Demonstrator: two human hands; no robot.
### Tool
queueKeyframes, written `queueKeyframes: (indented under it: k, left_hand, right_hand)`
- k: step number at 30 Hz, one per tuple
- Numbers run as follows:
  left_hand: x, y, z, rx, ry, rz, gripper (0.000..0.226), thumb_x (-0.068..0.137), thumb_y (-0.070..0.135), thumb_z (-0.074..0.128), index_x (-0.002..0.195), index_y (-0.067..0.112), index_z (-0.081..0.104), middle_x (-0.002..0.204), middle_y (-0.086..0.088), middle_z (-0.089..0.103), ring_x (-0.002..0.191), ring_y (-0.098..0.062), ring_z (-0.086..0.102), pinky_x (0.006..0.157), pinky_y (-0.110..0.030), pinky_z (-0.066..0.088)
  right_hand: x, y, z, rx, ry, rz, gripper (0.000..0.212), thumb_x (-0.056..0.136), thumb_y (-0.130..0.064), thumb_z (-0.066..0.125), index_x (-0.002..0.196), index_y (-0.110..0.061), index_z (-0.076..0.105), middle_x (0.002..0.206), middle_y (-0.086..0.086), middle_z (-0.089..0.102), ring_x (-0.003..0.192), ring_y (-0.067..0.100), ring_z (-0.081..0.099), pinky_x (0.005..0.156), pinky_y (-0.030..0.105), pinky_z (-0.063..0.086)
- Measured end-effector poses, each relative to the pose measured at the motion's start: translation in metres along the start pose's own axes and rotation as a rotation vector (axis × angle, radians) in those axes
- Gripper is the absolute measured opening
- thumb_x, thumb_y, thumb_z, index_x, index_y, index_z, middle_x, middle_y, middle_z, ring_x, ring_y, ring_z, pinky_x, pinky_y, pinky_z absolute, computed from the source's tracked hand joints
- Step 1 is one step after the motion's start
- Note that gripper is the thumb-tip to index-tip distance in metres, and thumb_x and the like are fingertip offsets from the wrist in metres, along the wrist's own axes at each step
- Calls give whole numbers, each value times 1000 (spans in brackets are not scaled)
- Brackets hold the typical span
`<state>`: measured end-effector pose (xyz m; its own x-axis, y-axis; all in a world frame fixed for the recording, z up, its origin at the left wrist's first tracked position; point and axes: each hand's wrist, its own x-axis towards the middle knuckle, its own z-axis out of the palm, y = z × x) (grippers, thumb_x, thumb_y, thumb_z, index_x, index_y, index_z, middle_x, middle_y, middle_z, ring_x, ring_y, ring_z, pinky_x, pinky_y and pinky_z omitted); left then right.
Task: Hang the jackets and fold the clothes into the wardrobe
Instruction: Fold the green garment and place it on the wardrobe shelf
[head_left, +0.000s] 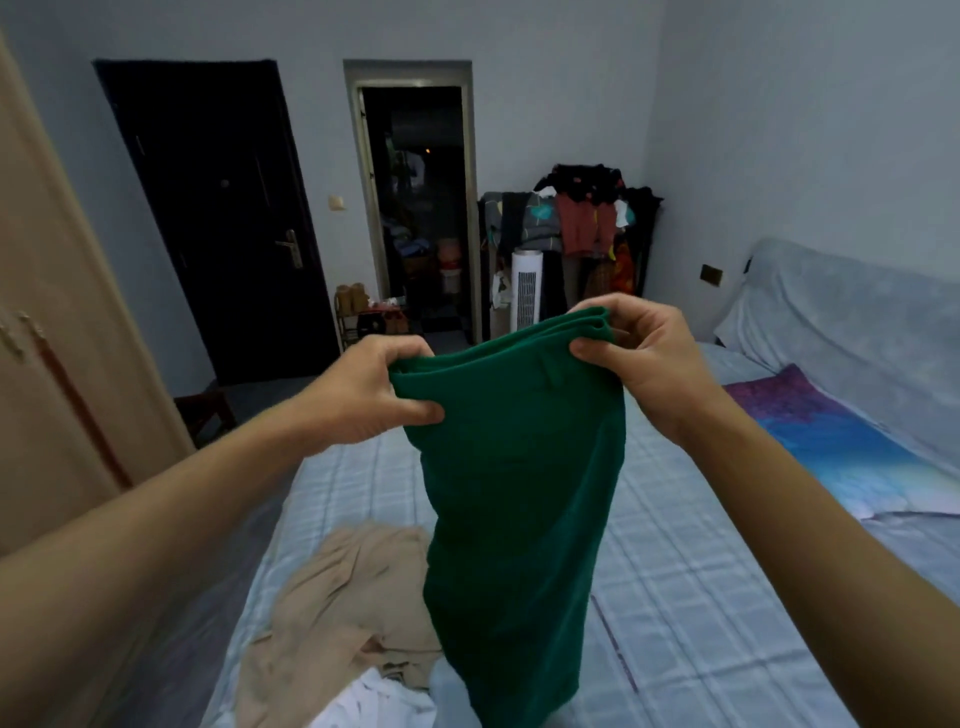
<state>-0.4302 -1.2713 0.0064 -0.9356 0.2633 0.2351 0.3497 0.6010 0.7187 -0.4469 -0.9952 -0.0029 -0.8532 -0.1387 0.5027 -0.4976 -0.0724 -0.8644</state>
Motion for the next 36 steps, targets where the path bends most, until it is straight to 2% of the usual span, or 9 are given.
queueKeyframes:
  k: [3,8,15,20,22,25,27,30,36]
  left_hand:
    - [-1,2,2,50,8,40,23,77,6,82,92,15,67,92,-2,73,88,-15,72,79,-41,61]
    - [-5,8,8,-175,115,-24,33,70,2,84,100,5,68,94,-5,76,87,-14,74,73,-27,61]
    - [6,-9,11,-325,-123,-63,31,70,-3,78,98,-5,66,96,-14,76,91,-23,74,74,-26,59]
    - [40,-42,19,-293,-174,-171,33,72,-12,76,99,6,69,98,-6,77,94,-16,73,75,-24,59]
    - [62,-62,28,-231,-134,-219,36,73,-13,76,102,7,70,97,-3,77,93,-13,73,80,-28,60]
    - [104,-89,39,-95,31,-257,29,71,-8,81,89,11,69,87,-1,75,88,-14,72,82,-35,60]
    - [133,-97,37,-43,178,-246,29,69,-3,85,85,14,68,88,-1,74,90,-17,71,81,-37,60]
    - [158,-89,22,-52,336,-77,33,69,0,86,84,22,67,90,3,72,88,-12,70,81,-38,60]
    - [146,-35,-5,-138,444,255,31,72,4,85,88,20,63,93,-3,71,91,-17,71,76,-30,59]
  right_hand:
    - [-7,5,-6,-64,35,1,23,81,10,69,99,-5,70,89,5,75,85,17,72,74,26,58]
    - [-16,14,-18,-23,95,93,24,77,-2,76,100,-3,72,97,12,76,91,25,73,78,30,59]
    - [-13,40,-29,-3,-69,193,22,75,1,71,97,0,67,87,6,76,82,16,72,70,23,57]
    - [11,89,-25,-63,-43,251,14,82,7,69,89,-6,67,82,3,75,77,14,71,68,23,55]
    - [28,119,-23,-95,-3,287,13,82,5,70,88,-6,67,83,8,73,79,18,70,70,27,55]
    - [63,153,-16,-113,74,334,15,81,6,72,87,-7,67,87,12,72,81,21,70,76,35,54]
    - [89,157,-13,-127,124,278,19,81,8,71,86,-10,68,83,5,73,76,14,70,74,30,55]
    - [122,134,-17,-153,162,96,22,80,8,72,86,-12,68,81,-3,73,76,9,69,71,23,56]
    - [126,65,-33,-80,109,-191,18,83,-2,73,92,-16,67,89,-5,73,86,18,70,72,32,59]
